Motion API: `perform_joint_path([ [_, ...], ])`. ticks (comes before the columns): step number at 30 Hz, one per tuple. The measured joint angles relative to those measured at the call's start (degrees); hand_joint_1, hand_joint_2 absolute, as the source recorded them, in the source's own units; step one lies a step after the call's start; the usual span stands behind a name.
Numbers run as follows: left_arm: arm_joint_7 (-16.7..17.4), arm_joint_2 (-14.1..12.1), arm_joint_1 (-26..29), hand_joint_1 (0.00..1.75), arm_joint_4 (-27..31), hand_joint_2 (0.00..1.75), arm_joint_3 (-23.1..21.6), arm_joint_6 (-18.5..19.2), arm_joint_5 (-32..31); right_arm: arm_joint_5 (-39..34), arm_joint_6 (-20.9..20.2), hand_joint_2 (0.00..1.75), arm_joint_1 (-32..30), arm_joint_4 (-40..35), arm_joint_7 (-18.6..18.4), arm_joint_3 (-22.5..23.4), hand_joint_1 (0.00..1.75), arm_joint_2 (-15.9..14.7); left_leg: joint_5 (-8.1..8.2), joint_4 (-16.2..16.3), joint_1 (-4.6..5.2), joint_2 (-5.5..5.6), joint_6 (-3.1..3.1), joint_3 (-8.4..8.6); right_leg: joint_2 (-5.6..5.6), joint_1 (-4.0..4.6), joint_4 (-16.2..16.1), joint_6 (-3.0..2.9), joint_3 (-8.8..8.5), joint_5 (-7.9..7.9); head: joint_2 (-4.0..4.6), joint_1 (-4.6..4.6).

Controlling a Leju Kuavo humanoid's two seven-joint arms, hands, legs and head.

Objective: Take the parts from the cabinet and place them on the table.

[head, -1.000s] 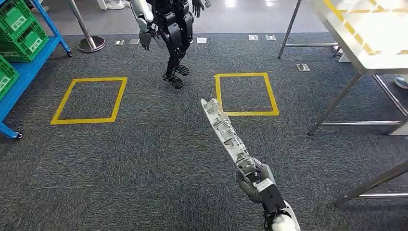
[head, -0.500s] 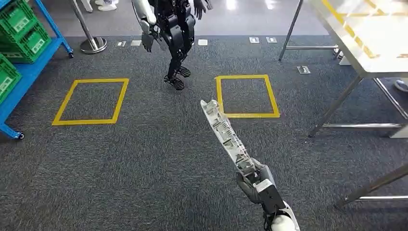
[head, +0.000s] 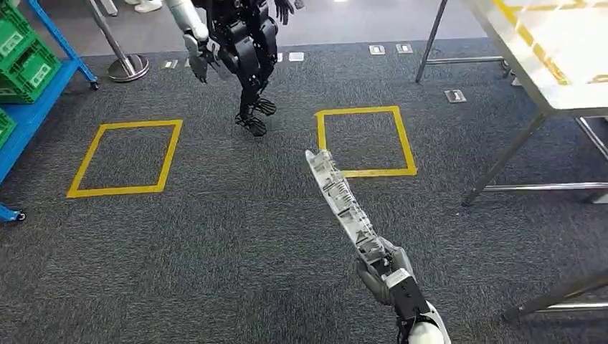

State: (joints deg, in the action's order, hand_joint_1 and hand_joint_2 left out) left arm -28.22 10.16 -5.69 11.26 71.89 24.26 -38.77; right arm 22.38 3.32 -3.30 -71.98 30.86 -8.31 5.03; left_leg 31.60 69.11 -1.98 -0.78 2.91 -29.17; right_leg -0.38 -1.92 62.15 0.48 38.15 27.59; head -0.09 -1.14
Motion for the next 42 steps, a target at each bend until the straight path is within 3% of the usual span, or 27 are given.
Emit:
perform_joint_path([
  [1, -0.04, 0.02, 0.02, 0.0, 0.0, 1.75, -0.07, -0.02, -0.04, 0.02, -0.02, 1.75, -0.02, 0.0, -0.04, 0.02, 1.75, -0.02, -0.73, 5.38, 0.09, 0.08, -0.15, -4.31, 0.03, 0.15, -0.47, -0.34, -1.24, 0.74, 0.0, 0.15],
  [2, -0.17, 0.02, 0.26, 0.0, 0.0, 1.75, -0.11, -0.11, -0.18, 0.0, -0.07, 1.75, 0.02, 0.0, -0.02, 0.02, 1.75, -0.02, 1.16, 8.8, 0.31, 0.14, -0.31, -7.78, 0.16, 0.31, -0.87, -0.52, -2.65, 0.99, 0.0, 0.42],
  [4, -0.78, 0.02, 0.77, 0.0, -0.04, 1.75, -0.26, -0.87, -1.13, 0.09, -0.2, 1.75, 0.02, 0.0, 0.04, 0.02, 1.75, -0.02, 8.76, 9.35, 0.9, 0.38, -0.97, -11.98, 0.93, 0.69, -1.96, -0.98, -6.05, 2.49, 0.0, 0.63],
  [6, -1.27, 0.04, 0.73, 0.0, -0.07, 1.75, -0.76, -1.68, -1.7, 0.15, -0.13, 1.75, 0.08, 0.0, 0.04, 0.02, 1.75, -0.02, 13.71, 5.97, 1.46, 0.67, -1.8, -13.99, 1.52, 1.05, -2.64, -1.08, -9.29, 4.19, 0.0, 0.66],
  [7, -1.29, 0.04, 0.71, 0.0, -0.07, 1.75, -0.94, -1.92, -1.75, 0.18, -0.09, 1.75, 0.18, 0.0, 0.04, 0.02, 1.75, -0.02, 11.95, 2.85, 1.84, 0.79, -2.38, -14.38, 1.72, 1.16, -2.72, -1.02, -10.88, 5.28, 0.0, 0.68],
  [8, -1.29, 0.04, 0.75, 0.0, -0.07, 1.75, -1.07, -2.27, -1.75, 0.2, -0.09, 1.75, 0.24, 0.0, 0.04, 0.02, 1.75, -0.02, 4.8, -1.51, 2.29, 1.02, -3.08, -14.36, 1.78, 1.2, -2.78, -0.95, -12.21, 6.49, 0.0, 0.72],
  [9, -1.27, -0.07, 0.94, 0.0, -0.07, 1.75, -1.09, -2.34, -1.77, 0.17, -0.09, 1.75, 0.27, 0.0, 0.04, 0.02, 1.75, -0.02, -5.7, -5.93, 2.77, 1.26, -3.63, -14.57, 2.0, 1.19, -2.73, -0.87, -12.91, 7.5, 0.0, 0.83],
  [10, -1.18, -0.2, 0.93, 0.0, -0.09, 1.75, -1.09, -2.43, -1.77, 0.2, -0.11, 1.75, 0.43, 0.13, 0.04, 0.02, 1.75, -0.02, -9.12, -7.36, 3.33, 1.48, -3.65, -15.43, 2.69, 1.55, -2.1, -0.42, -13.32, 8.49, 0.0, 0.98],
  [12, -1.03, -0.15, 0.99, 0.0, -0.09, 1.75, -1.16, -2.49, -1.84, 0.24, -0.13, 1.75, 0.47, 0.13, 0.06, 0.02, 1.75, 0.0, -11.61, -6.69, 3.33, 1.84, -4.22, -14.5, 2.95, 1.67, -2.57, 0.0, -14.05, 10.04, 0.0, 0.99],
  [14, -1.07, -0.05, 0.26, 0.0, -0.09, 1.75, -1.27, -2.49, -1.84, 0.28, -0.15, 1.75, 0.62, 0.11, 0.04, 0.02, 1.75, -0.02, -11.05, -7.48, 2.85, 1.81, -4.98, -14.05, 2.82, 1.46, -3.27, 0.62, -14.93, 10.83, 0.0, 1.03],
  [15, -1.11, 0.0, 0.08, 0.0, -0.07, 1.75, -1.33, -2.49, -1.84, 0.26, -0.09, 1.75, 0.65, 0.11, 0.02, 0.02, 1.75, -0.04, -10.69, -7.75, 2.95, 1.91, -5.34, -13.59, 1.75, 1.52, -2.01, 0.79, -14.55, 11.45, 0.0, 1.0],
  [16, -1.09, -0.04, -0.1, 0.0, -0.07, 1.75, -1.42, -2.49, -1.84, 0.28, -0.13, 1.75, 0.79, 0.11, 0.04, 0.02, 1.75, -0.04, -10.3, -7.84, 2.93, 1.82, -5.78, -13.19, 1.08, 1.64, 1.19, 1.0, -12.72, 13.1, 0.0, 0.81],
  [18, -1.03, 0.07, -0.12, 0.0, -0.07, 1.75, -1.46, -2.49, -1.84, 0.28, -0.15, 1.75, 0.9, 0.11, 0.11, 0.02, 1.75, -0.02, -9.39, -7.84, 2.94, 1.76, -5.96, -12.62, 0.88, 1.59, 10.09, 1.31, -6.93, 16.29, 0.0, 0.77],
  [19, -0.96, 0.11, -0.1, 0.0, -0.07, 1.75, -1.51, -2.49, -1.84, 0.26, -0.13, 1.75, 0.89, 0.11, 0.11, 0.02, 1.75, -0.04, -9.06, -7.8, 2.95, 1.77, -5.99, -12.4, 0.88, 1.61, 13.01, 1.36, -4.53, 16.68, 0.0, 0.7],
  [20, -0.92, 0.11, -0.08, 0.0, -0.07, 1.75, -1.53, -2.49, -1.84, 0.26, -0.09, 1.75, 0.91, 0.13, 0.11, 0.02, 1.75, -0.04, -8.62, -7.79, 2.95, 1.77, -6.04, -11.92, 0.88, 1.62, 14.1, 1.36, -2.59, 15.51, 0.0, 0.63],
  [21, -0.92, 0.11, 0.03, 0.0, -0.09, 1.75, -1.55, -2.49, -1.84, 0.26, -0.09, 1.75, 0.91, 0.13, 0.09, 0.02, 1.75, -0.11, -8.25, -7.77, 2.95, 1.82, -6.06, -11.4, 0.87, 1.64, 12.3, 1.22, -2.29, 12.94, 0.0, 0.61],
  [23, -0.92, 0.15, 0.07, 0.0, -0.09, 1.75, -1.62, -2.6, -1.94, 0.28, -0.09, 1.75, 0.93, 0.13, 0.07, 0.02, 1.75, -0.15, -7.59, -7.76, 2.95, 1.93, -5.94, -10.24, 0.86, 1.85, 3.45, 0.55, -4.59, 5.88, 0.0, 0.42],
  [24, -0.94, 0.24, 0.09, 0.0, -0.11, 1.75, -1.68, -2.62, -1.99, 0.31, -0.11, 1.75, 0.98, 0.13, 0.09, 0.02, 1.75, -0.15, -7.4, -7.77, 2.94, 1.94, -5.78, -10.08, 0.65, 2.11, -0.87, 0.07, -5.7, 3.38, 0.0, 0.37],
  [26, -0.94, 0.28, -0.09, 0.0, -0.13, 1.75, -1.77, -2.73, -2.05, 0.35, -0.13, 1.75, 1.12, 0.13, 0.13, 0.02, 1.75, -0.13, -7.32, -7.65, 3.15, 2.11, -5.19, -10.08, 0.65, 2.27, -1.69, -0.14, -5.55, 3.27, 0.0, 0.41],
  [28, -0.94, 0.26, -0.01, 0.0, -0.15, 1.75, -2.01, -2.75, -2.08, 0.35, -0.11, 1.75, 1.19, 0.13, 0.18, 0.02, 1.75, -0.15, -7.09, -7.78, 3.23, 2.0, -5.53, -9.94, 0.7, 2.24, -2.02, 0.01, -5.69, 3.15, 0.0, 0.42],
  [29, -0.98, 0.28, 0.06, 0.0, -0.15, 1.75, -2.05, -2.75, -2.19, 0.31, 0.0, 1.75, 1.18, 0.13, 0.11, 0.02, 1.75, -0.2, -7.08, -7.89, 3.21, 2.0, -5.1, -9.8, 0.73, 2.27, -2.02, -0.06, -5.74, 3.18, 0.0, 0.39],
  [32, -1.14, 0.28, 0.16, 0.0, -0.15, 1.75, -2.08, -2.75, -2.36, 0.31, 0.04, 1.75, 1.17, 0.13, 0.13, 0.02, 1.75, -0.2, -7.27, -8.16, 3.21, 2.0, -4.85, -9.58, 0.82, 2.24, -2.0, -0.28, -5.77, 3.13, 0.0, 0.42],
  [42, -1.46, 0.15, 0.22, 0.0, -0.15, 1.75, -2.14, -2.34, -2.8, 0.35, -0.04, 1.75, 1.15, 0.13, 0.13, 0.02, 1.75, -0.2, -7.07, -8.28, 3.21, 2.03, -4.65, -9.56, 0.84, 2.12, -2.11, -0.55, -5.88, 3.32, 0.0, 0.39],
])
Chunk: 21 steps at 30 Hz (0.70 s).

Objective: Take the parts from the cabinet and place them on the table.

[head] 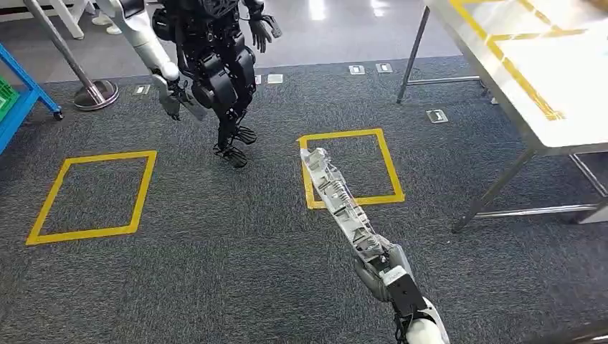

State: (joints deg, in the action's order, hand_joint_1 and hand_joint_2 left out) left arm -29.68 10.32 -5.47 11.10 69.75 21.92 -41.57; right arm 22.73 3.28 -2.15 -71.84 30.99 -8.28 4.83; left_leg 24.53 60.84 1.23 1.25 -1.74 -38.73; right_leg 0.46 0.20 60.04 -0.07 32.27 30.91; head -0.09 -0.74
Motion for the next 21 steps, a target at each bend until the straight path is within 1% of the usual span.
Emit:
perform_joint_path([
  [1, 0.08, -0.07, -0.03, 0.0, 0.0, 1.75, -0.02, 0.02, -0.13, 0.0, 0.0, 1.75, 0.01, 0.0, 0.02, 0.0, 1.75, 0.02, 0.37, -0.11, 0.37, -0.01, -0.68, 0.13, -0.08, -0.19, -0.47, 0.39, -0.2, -0.05, 0.0, 0.04],
  [2, 0.15, -0.07, 0.01, 0.0, 0.0, 1.75, -0.09, 0.02, -0.2, 0.02, 0.0, 1.75, 0.02, -0.02, 0.04, 0.0, 1.75, 0.04, 0.13, -1.02, 0.3, -0.06, -0.97, 0.69, -0.04, -0.09, -1.08, 0.64, -0.6, -0.15, 0.0, 0.04],
  [3, 0.18, 0.2, 0.11, 0.0, -0.07, 1.75, -0.24, 0.0, -0.3, 0.02, 0.02, 1.75, 0.02, -0.04, 0.02, 0.0, 1.75, 0.02, -0.82, -2.88, -0.56, -0.19, -1.06, 2.0, -0.08, -0.01, -0.94, 0.7, -1.37, -0.07, 0.0, 0.02],
  [4, 0.07, 0.15, 0.12, 0.0, -0.04, 1.75, -0.39, -0.13, -0.52, 0.02, 0.0, 1.75, 0.1, -0.04, 0.07, 0.0, 1.75, 0.02, -1.05, -3.85, -0.5, -0.25, -1.2, 2.72, -0.11, 0.05, 0.5, 1.02, -0.9, 0.99, 0.0, -0.11],
  [5, 0.13, 0.11, 0.06, 0.0, -0.04, 1.75, -0.44, -0.15, -0.74, 0.02, -0.02, 1.75, 0.19, -0.04, 0.09, 0.0, 1.75, 0.02, -1.28, -4.13, -0.57, -0.4, -1.34, 2.97, -0.1, -0.08, 3.61, 1.31, 0.65, 3.07, 0.0, -0.24],
  [7, 0.17, 0.11, -0.04, 0.0, -0.04, 1.75, -0.63, -0.26, -1.18, 0.02, 0.0, 1.75, 0.14, -0.04, 0.13, 0.0, 1.75, 0.02, -1.23, -3.97, -0.62, -0.55, -1.25, 2.87, -0.11, -0.67, 11.87, 1.89, 4.92, 7.29, 0.0, -0.28],
  [8, 0.2, 0.11, 0.01, 0.0, -0.04, 1.75, -0.77, -0.37, -1.2, 0.04, 0.0, 1.75, 0.14, -0.04, 0.15, 0.0, 1.75, 0.02, -1.15, -3.77, -0.7, -0.58, -1.12, 2.76, -0.12, -1.03, 14.31, 2.22, 6.3, 7.83, 0.0, -0.28],
  [9, 0.2, 0.11, 0.04, 0.0, -0.04, 1.75, -0.81, -0.46, -1.2, 0.04, 0.0, 1.75, 0.12, -0.04, 0.15, 0.0, 1.75, 0.02, -1.05, -3.52, -0.83, -0.58, -0.92, 2.65, -0.16, -1.37, 13.91, 2.58, 6.25, 6.8, 0.0, -0.26],
  [10, 0.2, 0.11, 0.05, 0.0, -0.04, 1.75, -0.83, -0.48, -1.2, 0.11, 0.0, 1.75, 0.11, -0.02, 0.15, 0.0, 1.75, 0.0, -0.91, -3.08, -1.05, -0.56, -0.62, 2.45, -0.21, -1.77, 11.09, 3.01, 4.94, 4.7, 0.0, -0.31],
  [11, 0.17, 0.11, 0.05, 0.0, -0.04, 1.75, -0.85, -0.5, -1.2, 0.13, 0.0, 1.75, 0.11, -0.02, 0.11, 0.0, 1.75, 0.0, -0.7, -2.5, -1.35, -0.53, -0.26, 2.19, -0.23, -2.16, 6.63, 3.41, 2.69, 2.29, 0.0, -0.31],
  [12, 0.17, 0.11, 0.06, 0.0, -0.07, 1.75, -0.85, -0.53, -1.2, 0.13, 0.0, 1.75, 0.13, -0.02, 0.09, 0.0, 1.75, 0.0, -0.43, -1.66, -1.67, -0.49, 0.26, 1.78, -0.27, -2.59, 1.28, 3.93, -0.2, 0.1, 0.0, -0.31],
  [13, 0.15, -0.11, 0.05, 0.0, 0.0, 1.75, -0.85, -0.57, -1.2, 0.15, 0.0, 1.75, 0.14, 0.02, 0.07, 0.0, 1.75, 0.0, -0.14, -0.9, -1.58, -0.42, 0.94, 1.56, -0.48, -2.51, 0.81, 3.95, -0.59, 0.26, 0.0, -0.39],
  [14, 0.07, -0.13, 0.11, 0.0, 0.07, 1.75, -0.87, -0.68, -1.2, 0.26, 0.0, 1.75, 0.14, -0.04, 0.2, 0.0, 1.75, 0.13, 0.37, 0.05, -1.24, -0.33, 1.58, 1.23, -0.18, -2.45, 0.12, 3.12, -0.17, -0.37, 0.0, -0.8],
  [15, -0.04, -0.04, 0.11, 0.0, 0.04, 1.75, -0.92, -0.68, -1.2, 0.31, 0.0, 1.75, 0.06, -0.02, 0.18, 0.0, 1.75, 0.13, 0.22, -0.22, -1.41, -0.38, 2.0, 1.27, -0.18, -2.25, 0.68, 2.17, 0.05, -0.29, 0.0, -0.28],
  [16, -0.09, -0.02, 0.15, 0.0, 0.04, 1.75, -0.94, -0.68, -1.2, 0.28, 0.07, 1.75, 0.12, -0.02, 0.22, 0.0, 1.75, 0.13, -0.01, -0.56, -1.42, -0.39, 2.39, 1.39, -0.19, -1.99, 0.8, 1.72, 0.15, -0.4, 0.0, -0.09],
  [17, -0.13, -0.02, 0.2, 0.0, 0.02, 1.75, -0.96, -0.68, -1.2, 0.28, 0.07, 1.75, 0.16, -0.02, 0.24, 0.0, 1.75, 0.13, -0.31, -0.76, -1.63, -0.38, 2.84, 1.4, -0.17, -1.89, 0.71, 1.19, 0.21, -0.68, 0.0, -0.13],
  [18, -0.15, -0.02, 0.26, 0.0, 0.02, 1.75, -0.96, -0.7, -1.2, 0.28, 0.07, 1.75, 0.21, -0.02, 0.24, 0.0, 1.75, 0.13, -0.38, -0.58, -1.81, -0.41, 3.15, 1.18, -0.31, -2.11, 0.39, 0.49, 0.35, -1.16, 0.0, -0.06],
  [19, -0.15, -0.02, 0.35, 0.0, 0.0, 1.75, -1.01, -0.7, -1.27, 0.31, 0.04, 1.75, 0.19, -0.02, 0.26, 0.0, 1.75, 0.13, 1.18, 0.67, -1.83, -0.62, 3.26, 0.65, -0.37, -2.06, 0.34, 0.11, 0.46, -1.4, 0.0, 0.04],
  [20, -0.17, 0.0, 0.34, 0.0, -0.02, 1.75, -1.16, -0.72, -1.31, 0.31, 0.05, 1.75, 0.19, -0.02, 0.24, 0.0, 1.75, 0.13, 3.78, 3.82, -1.84, -0.74, 3.3, -0.48, -0.37, -2.01, 0.3, -0.15, 0.6, -1.57, 0.0, 0.33],
  [21, -0.15, 0.0, 0.32, 0.0, -0.02, 1.75, -1.38, -0.72, -1.33, 0.31, 0.07, 1.75, 0.19, -0.02, 0.24, 0.0, 1.75, 0.13, 6.48, 8.37, -1.83, -0.75, 3.39, -2.19, -0.4, -1.86, 0.32, -0.3, 0.82, -1.68, 0.0, 0.48],
])
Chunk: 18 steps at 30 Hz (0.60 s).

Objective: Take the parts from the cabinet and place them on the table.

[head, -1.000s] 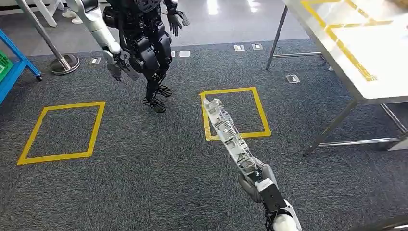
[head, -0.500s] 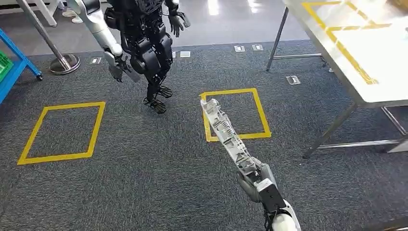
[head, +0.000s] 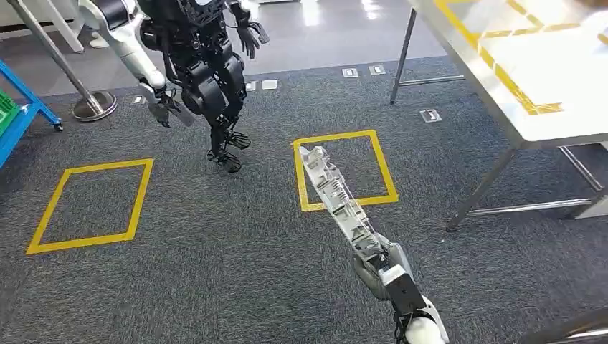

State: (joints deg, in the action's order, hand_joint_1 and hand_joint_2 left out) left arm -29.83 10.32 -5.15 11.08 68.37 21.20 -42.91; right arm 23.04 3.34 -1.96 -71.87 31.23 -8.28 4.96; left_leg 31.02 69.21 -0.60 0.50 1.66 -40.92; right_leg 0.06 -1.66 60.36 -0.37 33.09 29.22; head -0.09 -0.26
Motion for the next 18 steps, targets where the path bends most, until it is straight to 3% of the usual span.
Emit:
perform_joint_path([
  [2, 0.0, 0.0, 0.0, 0.0, -0.02, 1.75, -0.02, -0.02, -0.04, 0.0, -0.02, 1.75, -0.02, 0.0, 0.0, 0.0, 1.75, 0.0, 3.3, 7.44, 0.0, -0.03, -0.07, -2.6, -0.12, 0.35, 0.04, -0.15, 0.39, -0.17, 0.0, 0.09],
  [3, 0.0, 0.0, 0.04, 0.0, -0.04, 1.75, -0.02, -0.04, -0.04, 0.0, -0.04, 1.75, -0.04, 0.02, 0.0, 0.0, 1.75, 0.0, 3.25, 8.12, 0.04, -0.03, -0.2, -2.44, -0.12, 0.51, 0.05, -0.15, 0.5, -0.24, 0.0, 0.09],
  [4, 0.0, 0.0, 0.04, 0.0, -0.04, 1.75, -0.02, -0.04, -0.04, 0.0, -0.04, 1.75, -0.06, 0.02, 0.0, 0.0, 1.75, 0.0, 2.02, 6.14, 0.08, -0.03, -0.45, -0.95, -0.12, 0.59, 0.05, -0.12, 0.54, -0.29, 0.0, 0.09],
  [6, -0.02, 0.0, -0.02, 0.0, -0.04, 1.75, -0.04, -0.04, -0.04, 0.04, -0.04, 1.75, -0.03, 0.02, 0.0, 0.0, 1.75, 0.0, -2.05, -3.57, 0.21, -0.04, -1.02, 5.0, -0.1, 0.63, 0.06, -0.01, 0.38, -0.34, 0.0, 0.09],
  [7, -0.02, 0.0, -0.08, 0.0, -0.04, 1.75, -0.04, -0.04, -0.04, 0.04, -0.04, 1.75, -0.01, 0.02, 0.0, 0.0, 1.75, 0.0, -2.38, -8.08, 0.3, -0.07, -1.28, 7.25, -0.1, 0.59, 0.04, 0.11, 0.22, -0.38, 0.0, 0.11],
  [8, -0.06, 0.0, -0.13, 0.0, -0.04, 1.75, -0.04, -0.04, -0.04, 0.04, -0.02, 1.75, 0.04, 0.02, 0.0, 0.0, 1.75, 0.0, -2.03, -8.62, 0.79, -0.08, -1.29, 7.68, -0.05, 0.86, 0.13, 0.57, 0.43, -0.48, 0.0, 0.09],
  [10, -0.15, -0.02, -0.16, 0.0, -0.04, 1.75, -0.07, -0.11, -0.02, 0.04, -0.02, 1.75, 0.01, 0.02, 0.02, 0.0, 1.75, 0.0, -2.34, -8.63, 1.01, -0.05, -1.67, 7.42, -0.04, 0.59, -0.15, 1.29, 0.57, -0.83, 0.0, 0.06],
  [12, -0.15, -0.07, -0.07, 0.0, -0.04, 1.75, -0.07, -0.13, -0.02, 0.07, -0.07, 1.75, 0.02, 0.0, 0.0, 0.0, 1.75, 0.0, -2.99, -9.46, 0.84, -0.05, -2.62, 7.46, -0.05, 0.59, -0.45, 2.16, 0.52, -1.03, 0.0, 0.02],
  [13, -0.17, 0.0, -0.11, 0.0, -0.04, 1.75, -0.07, -0.13, -0.02, 0.07, -0.05, 1.75, -0.02, 0.02, -0.02, 0.0, 1.75, 0.0, -3.41, -9.88, 0.67, -0.22, -3.02, 7.54, 0.01, 0.38, 0.36, 2.18, 0.78, -0.18, 0.0, 0.06],
  [14, -0.15, 0.0, -0.14, 0.0, -0.04, 1.75, -0.07, -0.13, -0.02, 0.07, -0.04, 1.75, 0.03, 0.02, 0.0, 0.0, 1.75, 0.0, -3.67, -10.07, 0.69, -0.23, -3.44, 7.34, 0.02, 0.7, 2.56, 2.12, 1.82, 1.76, 0.0, -0.11],
  [16, -0.17, 0.02, -0.17, 0.0, -0.04, 1.75, -0.07, -0.13, -0.02, 0.07, -0.04, 1.75, 0.02, 0.02, 0.02, 0.0, 1.75, 0.0, -3.95, -10.02, 0.86, -0.31, -3.84, 6.8, 0.05, 0.79, 11.36, 2.35, 5.6, 6.56, 0.0, -0.39],
  [17, -0.15, 0.02, -0.13, 0.0, -0.04, 1.75, -0.07, -0.13, -0.02, 0.07, -0.04, 1.75, -0.03, 0.02, 0.04, 0.0, 1.75, 0.0, -4.06, -9.95, 0.97, -0.39, -3.97, 6.51, 0.04, 0.8, 15.25, 2.39, 7.29, 8.07, 0.0, -0.39],
  [18, -0.15, 0.02, -0.1, 0.0, -0.04, 1.75, -0.07, -0.13, -0.02, 0.07, -0.06, 1.75, -0.04, 0.02, 0.0, 0.0, 1.75, 0.0, -4.21, -9.84, 1.03, -0.39, -3.98, 6.24, 0.04, 0.8, 16.63, 2.38, 7.73, 8.05, 0.0, -0.39],
])
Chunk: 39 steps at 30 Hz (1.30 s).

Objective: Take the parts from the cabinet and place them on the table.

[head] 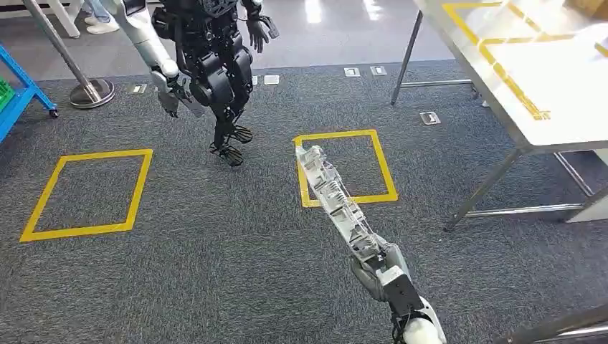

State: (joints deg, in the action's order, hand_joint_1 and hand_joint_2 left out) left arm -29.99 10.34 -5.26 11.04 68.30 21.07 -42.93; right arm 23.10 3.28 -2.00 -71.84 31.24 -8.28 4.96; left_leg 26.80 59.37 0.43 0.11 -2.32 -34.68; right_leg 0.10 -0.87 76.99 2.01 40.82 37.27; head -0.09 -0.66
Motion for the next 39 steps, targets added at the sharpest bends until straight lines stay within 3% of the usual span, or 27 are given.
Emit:
perform_joint_path([
  [1, 0.0, 0.0, 0.02, 0.0, 0.0, 1.75, 0.0, 0.0, 0.0, 0.0, 0.0, 1.75, -0.01, 0.0, 0.0, 0.0, 1.75, 0.0, -0.12, 0.1, 0.01, 0.03, 0.03, -0.21, 0.0, 0.0, -1.43, -0.04, -0.95, -1.23, 0.0, -0.02],
  [2, 0.0, 0.0, 0.02, 0.0, 0.0, 1.75, 0.0, -0.02, 0.0, 0.0, 0.02, 1.75, 0.0, 0.0, -0.02, 0.0, 1.75, 0.0, -0.23, 0.25, 0.0, 0.07, 0.12, -0.38, -0.01, 0.0, -5.08, -0.12, -3.1, -3.26, 0.0, -0.04],
  [4, 0.0, 0.11, 0.01, 0.0, 0.0, 1.75, 0.0, 0.0, 0.0, 0.0, 0.02, 1.75, 0.08, 0.0, -0.02, 0.0, 1.75, -0.02, -0.35, 0.77, -0.03, 0.13, 0.37, -0.63, -0.05, 0.0, -16.36, -0.47, -9.68, -7.09, 0.0, -0.15],
  [5, 0.0, 0.11, -0.01, 0.0, 0.0, 1.75, 0.0, 0.0, 0.0, 0.0, 0.0, 1.75, 0.2, 0.0, -0.02, 0.0, 1.75, 0.0, -0.43, 0.93, 0.4, 0.14, 0.8, -0.85, -0.03, 0.41, -17.11, -0.73, -9.77, -6.28, 0.0, -0.13],
  [8, 0.0, 0.11, -0.04, 0.0, 0.0, 1.75, 0.0, 0.0, 0.0, 0.0, 0.0, 1.75, 0.18, -0.02, 0.09, 0.0, 1.75, 0.0, -1.1, 0.57, 0.09, 0.14, 1.86, -0.93, 0.09, 0.52, -17.44, -1.66, -9.35, -7.26, 0.0, -0.09],
  [10, 0.0, 0.11, 0.05, 0.0, 0.0, 1.75, 0.0, 0.0, 0.0, 0.0, 0.02, 1.75, 0.27, -0.02, 0.02, 0.0, 1.75, 0.0, -0.83, 0.98, 0.03, 0.19, 2.45, -1.45, -0.08, 0.03, -18.21, -2.5, -9.21, -8.32, 0.0, -0.09],
  [11, -0.02, 0.13, 0.05, 0.0, 0.0, 1.75, 0.0, 0.0, 0.0, 0.0, 0.02, 1.75, 0.26, -0.02, 0.02, 0.0, 1.75, 0.0, 1.1, 2.64, 0.06, 0.16, 2.76, -2.12, -0.07, 0.01, -18.37, -2.75, -8.98, -8.6, 0.0, 0.09],
  [13, -0.02, 0.13, 0.01, 0.0, -0.02, 1.75, 0.0, -0.02, 0.0, 0.0, 0.0, 1.75, 0.24, 0.0, 0.04, 0.0, 1.75, 0.0, 6.14, 10.73, -0.38, 0.16, 3.35, -5.14, -0.15, 0.02, -18.34, -2.89, -8.33, -9.06, 0.0, 0.42],
  [14, -0.11, 0.13, 0.02, 0.0, -0.02, 1.75, 0.0, -0.02, 0.0, 0.0, 0.0, 1.75, 0.21, 0.0, 0.02, 0.0, 1.75, 0.0, 7.98, 15.02, -0.5, 0.16, 3.55, -6.71, -0.17, 0.04, -18.33, -2.85, -8.0, -9.14, 0.0, 0.39],
  [15, -0.48, 0.13, 0.1, 0.0, -0.02, 1.75, 0.0, -0.18, 0.0, 0.0, 0.0, 1.75, 0.18, 0.02, 0.0, 0.0, 1.75, 0.0, 8.59, 17.36, -0.6, 0.16, 3.7, -7.33, -0.19, 0.03, -18.27, -2.75, -7.69, -9.33, 0.0, 0.44],
  [16, -0.77, 0.13, 0.15, 0.0, -0.02, 1.75, 0.0, -0.17, 0.02, 0.0, 0.0, 1.75, 0.1, 0.02, 0.0, 0.0, 1.75, 0.0, 7.85, 16.69, -0.75, 0.15, 3.79, -6.57, -0.19, 0.0, -18.2, -2.59, -7.43, -9.48, 0.0, 0.44],
  [17, -0.9, 0.13, 0.13, 0.0, -0.02, 1.75, 0.0, -0.17, 0.15, -0.04, -0.13, 1.75, 0.08, 0.02, 0.0, 0.0, 1.75, 0.0, 6.22, 13.78, -0.92, 0.14, 3.85, -4.63, -0.19, -0.03, -18.1, -2.44, -7.26, -9.58, 0.0, 0.44],
  [19, -1.05, 0.13, 0.04, 0.0, -0.02, 1.75, 0.0, -0.13, 0.33, -0.61, -1.03, 1.75, 0.15, 0.02, -0.27, 0.0, 1.75, 0.0, 2.21, 3.3, -1.28, 0.87, 3.83, 1.71, 0.52, -0.18, -17.84, -1.97, -7.15, -9.78, 0.0, 0.42],
  [20, -1.05, 0.13, 0.05, 0.0, -0.04, 1.75, 0.0, -0.13, 0.42, -0.92, -1.49, 1.75, 0.24, 0.02, -0.31, 0.0, 1.75, 0.0, 3.55, 0.6, -1.44, 2.95, 3.73, 3.2, 0.58, -0.26, -17.87, -1.63, -6.92, -9.9, 0.0, 0.44],
  [21, -1.2, 0.24, 0.11, 0.0, -0.07, 1.75, 0.0, -0.04, 0.5, -1.18, -1.82, 1.75, 0.49, 0.04, -0.33, 0.0, 1.75, -0.02, 3.08, 0.19, -1.01, 2.65, 3.2, 3.11, 0.94, -0.01, -17.59, -1.15, -6.61, -10.05, 0.0, 0.41],
  [24, -1.22, 0.22, 0.18, 0.0, -0.09, 1.75, 0.0, 0.0, 0.52, -1.55, -2.41, 1.75, 0.75, 0.31, -0.26, 0.0, 1.75, 0.0, 2.67, 0.25, -0.46, 1.46, 1.86, 2.87, 1.87, -0.5, -18.21, 0.22, -6.36, -10.92, 0.0, 0.39],
  [25, -1.25, 0.22, 0.09, 0.0, -0.09, 1.75, 0.0, 0.0, 0.52, -1.57, -2.41, 1.75, 0.76, 0.39, -0.27, 0.0, 1.75, -0.02, 2.2, -0.27, -0.81, 0.91, 1.13, 2.93, 1.7, -0.68, -17.84, 0.45, -6.15, -10.61, 0.0, 0.37],
  [26, -1.25, 0.22, 0.06, 0.0, -0.09, 1.75, 0.0, 0.0, 0.52, -1.6, -2.41, 1.75, 0.84, 0.44, -0.26, 0.0, 1.75, -0.02, 2.12, -0.29, -0.72, 0.51, 0.82, 2.86, 0.89, -0.58, -16.49, 0.48, -5.53, -9.49, 0.0, 0.26],
  [27, -1.31, 0.2, 0.06, 0.0, -0.07, 1.75, 0.0, 0.0, 0.52, -1.6, -2.45, 1.75, 1.04, 0.59, -0.26, 0.0, 1.75, -0.02, 2.08, -0.28, -0.65, 0.04, 0.47, 2.69, 0.53, -0.53, -13.08, 0.52, -3.91, -7.18, 0.0, 0.04],
  [29, -1.31, 0.15, 0.09, 0.0, -0.07, 1.75, 0.0, 0.0, 0.52, -1.62, -2.52, 1.75, 1.11, 0.9, -0.18, 0.0, 1.75, 0.0, 2.03, -0.25, -0.32, -1.05, 0.18, 2.45, 0.47, -0.44, -3.84, 0.68, 0.23, -2.88, 0.0, -0.15],
  [30, -1.31, 0.15, 0.09, 0.0, -0.07, 1.75, 0.0, 0.0, 0.5, -1.64, -2.54, 1.75, 1.1, 1.13, -0.16, 0.0, 1.75, -0.02, 2.0, -0.19, -0.11, -1.56, 0.1, 2.31, 0.44, -0.41, -0.77, 0.68, 1.58, -2.04, 0.0, -0.18],
  [31, -1.31, 0.15, 0.09, 0.0, -0.07, 1.75, 0.0, 0.0, 0.5, -1.66, -2.54, 1.75, 1.1, 1.35, -0.18, 0.0, 1.75, -0.02, 2.0, -0.15, 0.01, -2.05, 0.09, 2.29, 0.39, -0.34, -0.66, 0.58, 1.48, -2.68, 0.0, -0.19],
  [33, -1.31, 0.15, 0.06, 0.0, -0.09, 1.75, 0.0, 0.02, 0.5, -1.71, -2.56, 1.75, 1.11, 1.68, -0.15, 0.0, 1.75, -0.13, 2.01, -0.09, 0.16, -3.02, 0.1, 2.32, -0.06, -0.04, -7.19, 0.1, -2.26, -6.38, 0.0, -0.22],
  [34, -1.27, 0.15, 0.01, 0.0, -0.09, 1.75, 0.0, 0.02, 0.5, -1.73, -2.56, 1.75, 1.12, 1.73, -0.16, 0.0, 1.75, -0.13, 2.07, -0.04, 0.2, -3.54, 0.19, 2.38, -1.12, 0.25, -13.04, -0.3, -5.56, -8.74, 0.0, -0.24],
  [35, -1.2, 0.15, -0.01, 0.0, -0.09, 1.75, 0.0, 0.02, 0.48, -1.75, -2.56, 1.75, 1.27, 1.75, -0.11, 0.0, 1.75, -0.13, 2.14, 0.05, 0.3, -4.07, 0.31, 2.38, -3.88, 0.73, -17.32, -0.77, -7.66, -8.97, 0.0, -0.28],
  [36, -1.18, 0.15, 0.0, 0.0, -0.09, 1.75, 0.0, 0.02, 0.48, -1.73, -2.62, 1.75, 1.48, 1.79, -0.05, 0.0, 1.75, -0.13, 2.32, 0.28, 0.75, -4.51, 0.63, 2.18, -3.74, 1.09, -17.79, -1.05, -7.6, -9.06, 0.0, -0.24],
  [39, -1.05, 0.13, -0.1, 0.0, -0.09, 1.75, 0.0, 0.02, 0.42, -2.01, -2.65, 1.75, 1.49, 1.95, 0.24, 0.0, 1.75, -0.24, 2.1, -0.06, 0.56, -5.86, 1.31, 2.41, -2.08, 1.21, -17.86, -1.74, -7.14, -9.36, 0.0, -0.22],
])
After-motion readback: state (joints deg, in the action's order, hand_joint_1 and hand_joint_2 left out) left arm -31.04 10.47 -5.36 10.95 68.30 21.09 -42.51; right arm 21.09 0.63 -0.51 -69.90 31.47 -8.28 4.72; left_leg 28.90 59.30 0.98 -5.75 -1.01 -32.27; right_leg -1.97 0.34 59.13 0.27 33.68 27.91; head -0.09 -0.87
